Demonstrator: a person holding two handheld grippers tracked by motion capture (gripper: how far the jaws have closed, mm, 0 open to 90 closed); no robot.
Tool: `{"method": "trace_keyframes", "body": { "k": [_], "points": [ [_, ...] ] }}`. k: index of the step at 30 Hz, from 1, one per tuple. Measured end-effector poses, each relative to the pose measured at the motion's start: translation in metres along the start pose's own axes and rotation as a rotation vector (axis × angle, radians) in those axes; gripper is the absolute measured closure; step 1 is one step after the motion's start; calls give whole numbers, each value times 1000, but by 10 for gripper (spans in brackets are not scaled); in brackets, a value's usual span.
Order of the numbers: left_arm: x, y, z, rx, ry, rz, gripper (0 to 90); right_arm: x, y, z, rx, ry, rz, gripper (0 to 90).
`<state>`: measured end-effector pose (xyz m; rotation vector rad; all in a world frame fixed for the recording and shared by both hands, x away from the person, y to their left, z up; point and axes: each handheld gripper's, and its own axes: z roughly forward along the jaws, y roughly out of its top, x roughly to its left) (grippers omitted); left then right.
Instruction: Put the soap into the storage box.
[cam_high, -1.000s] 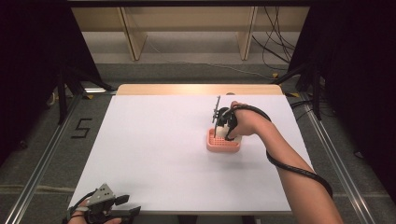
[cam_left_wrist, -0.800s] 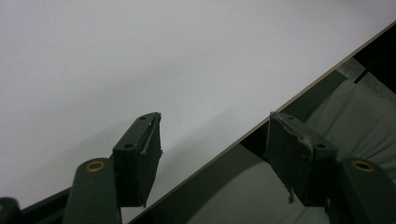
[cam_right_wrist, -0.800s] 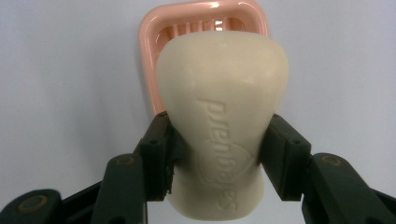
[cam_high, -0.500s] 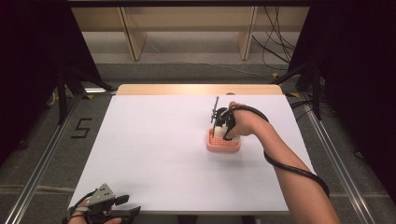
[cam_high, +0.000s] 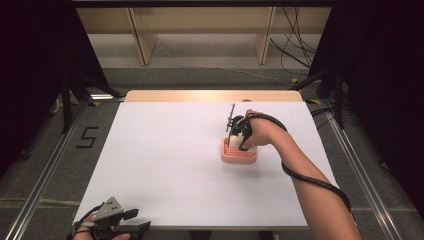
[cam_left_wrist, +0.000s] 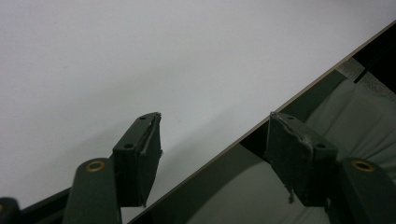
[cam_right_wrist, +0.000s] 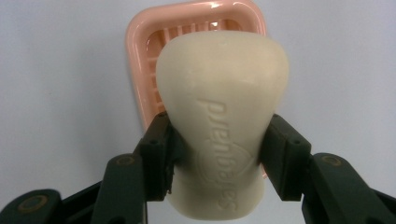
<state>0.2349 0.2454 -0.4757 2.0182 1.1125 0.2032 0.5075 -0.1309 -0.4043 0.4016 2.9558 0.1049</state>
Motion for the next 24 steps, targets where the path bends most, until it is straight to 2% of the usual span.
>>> {"method": "trace_keyframes", "body": {
  "k": [4,5,9,10,11,14,15,16,17,18,19,20,21,24],
  "points": [
    [0,0,0,1,-3,0,352,0,1,2,-3,-6,-11,506],
    [0,0,0,-2,1,0,351,2,1,2,6,-1,36,506],
    [0,0,0,2,-3,1,351,0,2,5,3,5,4,506],
    [0,0,0,3,-3,1,351,0,2,5,3,5,4,506],
    [0,0,0,3,-3,2,351,0,1,6,3,-2,27,506],
    [0,0,0,3,-5,2,351,-2,2,8,9,3,9,505],
    [0,0,-1,5,-6,4,352,0,2,8,21,8,39,506],
    [0,0,-1,5,-6,4,351,-2,2,9,9,7,12,505],
    [-1,0,0,-15,-18,-5,351,-1,1,9,9,7,30,505],
    [-1,0,0,-15,-17,-5,351,0,1,10,12,6,40,505],
    [-1,0,0,-15,-17,-5,351,-2,1,11,6,7,17,505],
    [-1,0,0,-15,-18,-5,351,0,0,10,15,2,46,505],
    [-1,0,0,-14,-17,-5,351,-2,0,11,8,3,27,505],
    [-1,0,0,-14,-17,-5,351,-3,0,13,3,5,14,505]
  ]
}}
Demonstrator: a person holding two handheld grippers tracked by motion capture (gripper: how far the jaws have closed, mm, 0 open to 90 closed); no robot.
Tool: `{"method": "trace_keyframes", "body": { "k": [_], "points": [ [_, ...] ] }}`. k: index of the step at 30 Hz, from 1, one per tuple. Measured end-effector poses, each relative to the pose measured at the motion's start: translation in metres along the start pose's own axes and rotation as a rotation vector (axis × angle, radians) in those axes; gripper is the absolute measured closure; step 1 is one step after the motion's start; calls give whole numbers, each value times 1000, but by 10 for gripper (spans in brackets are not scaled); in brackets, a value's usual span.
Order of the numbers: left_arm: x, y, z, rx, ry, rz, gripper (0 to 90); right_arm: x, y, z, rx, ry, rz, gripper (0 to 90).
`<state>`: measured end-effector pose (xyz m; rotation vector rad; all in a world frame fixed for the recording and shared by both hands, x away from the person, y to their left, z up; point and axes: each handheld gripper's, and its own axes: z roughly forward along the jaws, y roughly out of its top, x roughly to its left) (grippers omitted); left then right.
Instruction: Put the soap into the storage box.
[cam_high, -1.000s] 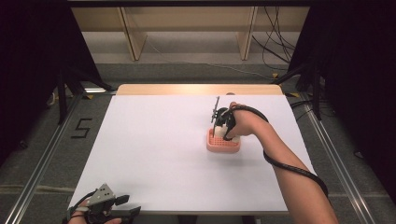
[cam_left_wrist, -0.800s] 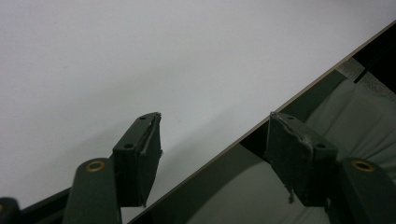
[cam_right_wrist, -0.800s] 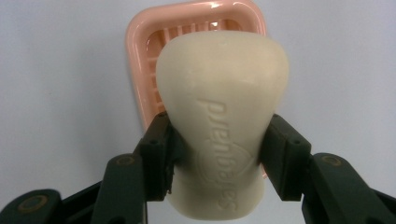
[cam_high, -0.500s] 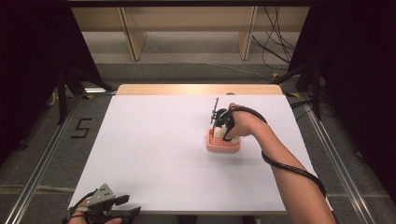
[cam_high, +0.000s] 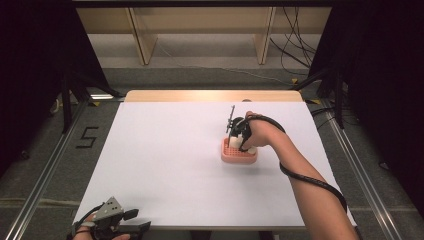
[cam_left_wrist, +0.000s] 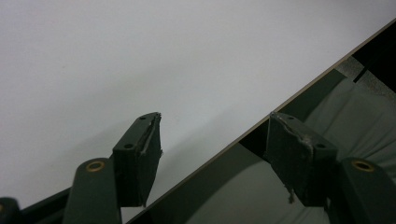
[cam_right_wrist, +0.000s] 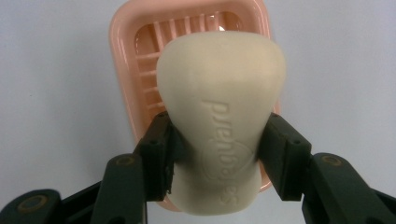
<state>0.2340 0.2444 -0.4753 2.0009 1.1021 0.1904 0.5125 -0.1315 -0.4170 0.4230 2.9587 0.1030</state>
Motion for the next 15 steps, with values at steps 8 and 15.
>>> {"method": "trace_keyframes", "body": {
  "k": [8,15],
  "points": [
    [0,0,0,-1,0,0,351,0,2,3,-15,-5,-12,505],
    [0,0,0,-1,-1,2,351,2,1,9,-37,-16,-20,499]
  ]
}}
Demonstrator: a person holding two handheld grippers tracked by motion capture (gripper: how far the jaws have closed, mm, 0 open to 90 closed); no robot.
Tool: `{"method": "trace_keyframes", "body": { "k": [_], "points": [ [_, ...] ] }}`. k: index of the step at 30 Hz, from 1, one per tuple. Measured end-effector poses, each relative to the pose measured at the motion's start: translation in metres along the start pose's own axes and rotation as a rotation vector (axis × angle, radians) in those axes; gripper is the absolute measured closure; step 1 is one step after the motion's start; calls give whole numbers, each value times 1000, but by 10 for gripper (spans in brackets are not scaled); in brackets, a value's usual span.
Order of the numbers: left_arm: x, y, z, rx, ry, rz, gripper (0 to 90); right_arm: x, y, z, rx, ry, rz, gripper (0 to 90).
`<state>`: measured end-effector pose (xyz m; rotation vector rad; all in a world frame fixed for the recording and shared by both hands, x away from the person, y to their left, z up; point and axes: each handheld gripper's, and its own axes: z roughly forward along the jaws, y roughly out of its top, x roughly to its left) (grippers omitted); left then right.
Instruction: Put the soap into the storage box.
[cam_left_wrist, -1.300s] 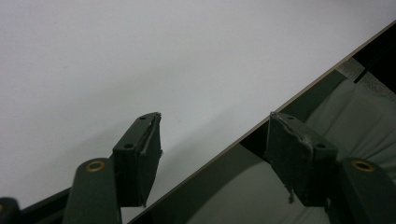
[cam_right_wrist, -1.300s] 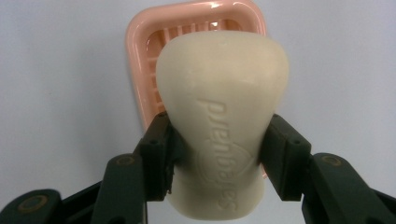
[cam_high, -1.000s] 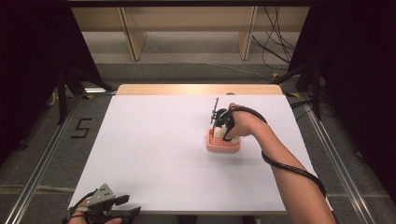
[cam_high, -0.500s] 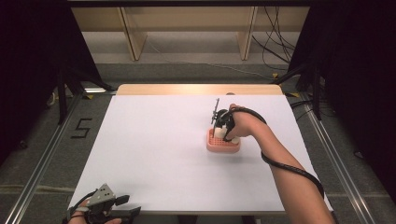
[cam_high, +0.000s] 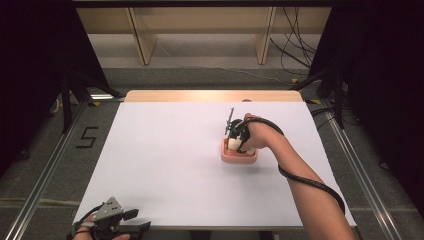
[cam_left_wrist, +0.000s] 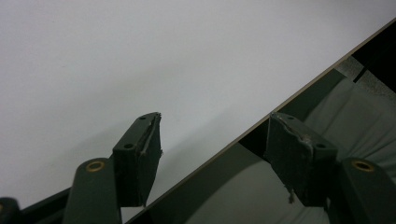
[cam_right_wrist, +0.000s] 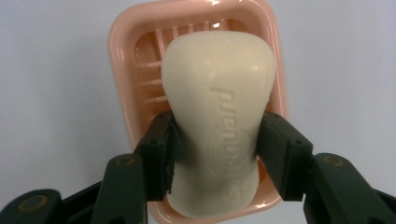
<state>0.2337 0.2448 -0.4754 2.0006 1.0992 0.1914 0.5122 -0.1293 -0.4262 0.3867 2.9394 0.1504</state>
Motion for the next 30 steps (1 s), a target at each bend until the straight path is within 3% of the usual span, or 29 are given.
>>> {"method": "trace_keyframes", "body": {
  "k": [6,13,14,19,20,21,22,26,29,30],
  "points": [
    [0,0,0,9,-5,0,351,3,-7,-11,-54,-6,62,440],
    [1,0,-1,15,-1,11,351,13,-25,-20,-140,-55,73,414],
    [1,0,-1,27,-5,-1,351,18,-33,-22,-168,-92,95,412],
    [2,0,-1,36,9,7,351,29,-54,-23,-233,-116,166,408],
    [1,0,-1,31,6,3,351,34,-65,-22,-287,-127,191,408],
    [1,0,-1,31,6,3,351,34,-65,-22,-287,-127,191,408],
    [1,0,0,15,10,2,351,42,-76,-21,-317,-130,263,409],
    [2,0,0,23,8,9,351,55,-94,-16,-352,-172,287,429],
    [1,0,1,11,7,-4,351,64,-100,-15,-354,-162,306,435],
    [1,0,1,11,22,-10,351,72,-106,-12,-398,-181,332,442]
  ]
}}
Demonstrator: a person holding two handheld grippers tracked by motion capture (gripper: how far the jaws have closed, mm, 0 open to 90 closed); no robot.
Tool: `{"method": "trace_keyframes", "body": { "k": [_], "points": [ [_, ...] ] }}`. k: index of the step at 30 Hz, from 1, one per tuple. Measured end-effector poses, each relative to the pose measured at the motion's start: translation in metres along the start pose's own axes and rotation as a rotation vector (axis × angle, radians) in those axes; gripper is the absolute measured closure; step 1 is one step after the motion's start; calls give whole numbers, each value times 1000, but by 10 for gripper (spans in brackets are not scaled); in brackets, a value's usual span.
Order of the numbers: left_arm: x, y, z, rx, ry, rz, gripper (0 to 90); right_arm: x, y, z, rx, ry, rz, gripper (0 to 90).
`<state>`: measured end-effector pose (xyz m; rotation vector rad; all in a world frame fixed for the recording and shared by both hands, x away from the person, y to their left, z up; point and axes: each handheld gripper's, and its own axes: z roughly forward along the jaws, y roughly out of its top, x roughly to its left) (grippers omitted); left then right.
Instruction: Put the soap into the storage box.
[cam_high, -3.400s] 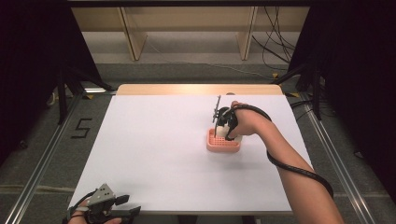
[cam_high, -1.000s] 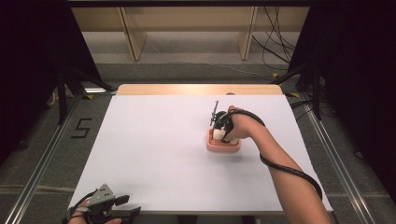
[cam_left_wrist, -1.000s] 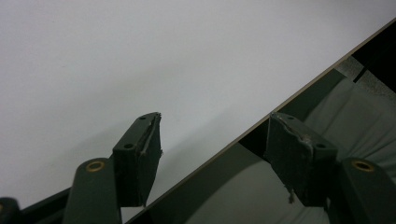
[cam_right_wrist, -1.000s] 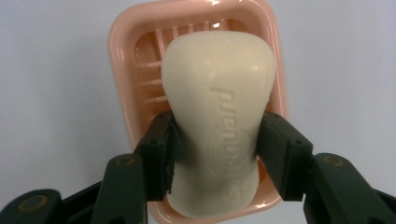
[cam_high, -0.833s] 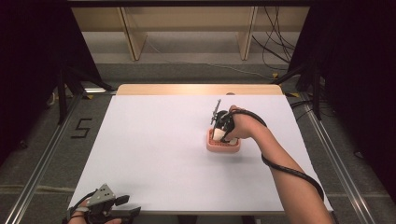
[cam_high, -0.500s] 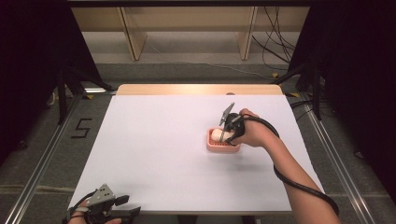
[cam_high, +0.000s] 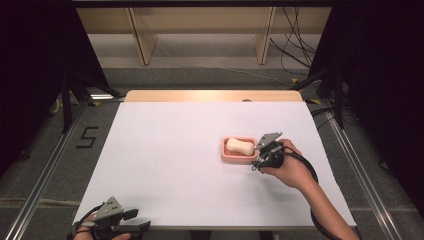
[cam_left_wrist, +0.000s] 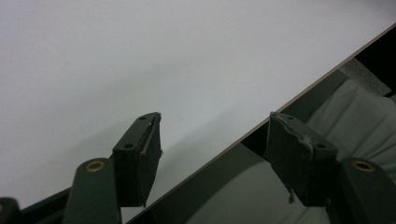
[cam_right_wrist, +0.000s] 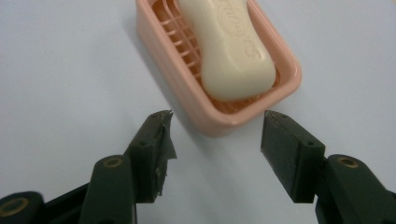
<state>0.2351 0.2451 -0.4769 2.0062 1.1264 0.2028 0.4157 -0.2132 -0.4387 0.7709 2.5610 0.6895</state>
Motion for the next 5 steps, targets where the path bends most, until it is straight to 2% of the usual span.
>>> {"method": "trace_keyframes", "body": {
  "k": [1,2,3,4,5],
  "points": [
    [0,0,0,0,0,0,351,0,0,0,0,0,0,442],
    [1,1,-2,22,-17,8,351,2,-3,-1,-6,-10,11,445],
    [1,0,0,5,-9,0,351,4,-7,-2,-13,-16,18,457],
    [3,0,-2,33,-5,7,351,9,-17,-4,-17,-28,42,474],
    [3,0,-2,33,-5,7,351,10,-21,-3,-33,-34,46,491]
  ]
}}
